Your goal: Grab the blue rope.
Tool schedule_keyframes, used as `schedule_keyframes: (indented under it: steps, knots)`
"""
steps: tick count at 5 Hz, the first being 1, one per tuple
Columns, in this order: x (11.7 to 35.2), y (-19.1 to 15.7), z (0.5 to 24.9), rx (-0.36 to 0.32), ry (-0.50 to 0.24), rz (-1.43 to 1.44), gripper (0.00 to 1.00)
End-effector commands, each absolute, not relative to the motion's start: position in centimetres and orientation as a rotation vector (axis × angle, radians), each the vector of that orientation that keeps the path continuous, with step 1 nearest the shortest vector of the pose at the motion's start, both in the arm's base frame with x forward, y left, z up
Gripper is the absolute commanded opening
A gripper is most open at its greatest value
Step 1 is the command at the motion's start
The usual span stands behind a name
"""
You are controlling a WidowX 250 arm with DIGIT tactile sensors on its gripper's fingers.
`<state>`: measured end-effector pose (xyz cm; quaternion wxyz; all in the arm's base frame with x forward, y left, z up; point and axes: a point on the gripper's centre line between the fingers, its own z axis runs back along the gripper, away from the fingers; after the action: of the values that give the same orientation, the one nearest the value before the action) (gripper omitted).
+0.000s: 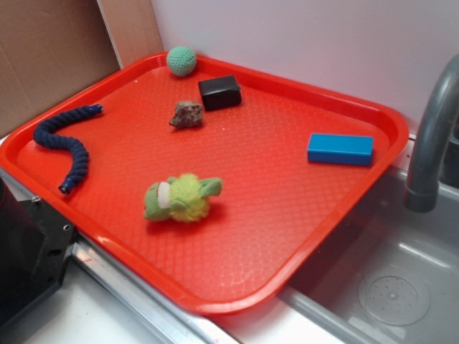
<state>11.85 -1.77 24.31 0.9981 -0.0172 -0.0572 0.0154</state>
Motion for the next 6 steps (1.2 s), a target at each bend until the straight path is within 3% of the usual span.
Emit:
schedule_keyframes:
  steps: [1,2,3,4,6]
  knots:
    - [11.8,-1.8,24.3,-0.034,-0.114,0.031,1.0]
    - [12.3,2.6,19.3,0.144,0.032,0.26,1.0]
    - [13.1,5.4,14.9,0.126,0.08,0.455,1.0]
    - [12.9,8.2,11.9,0.196,0.011,0.705,1.0]
    - [13.5,9.7,7.6,0.161,-0.049,0.758,1.0]
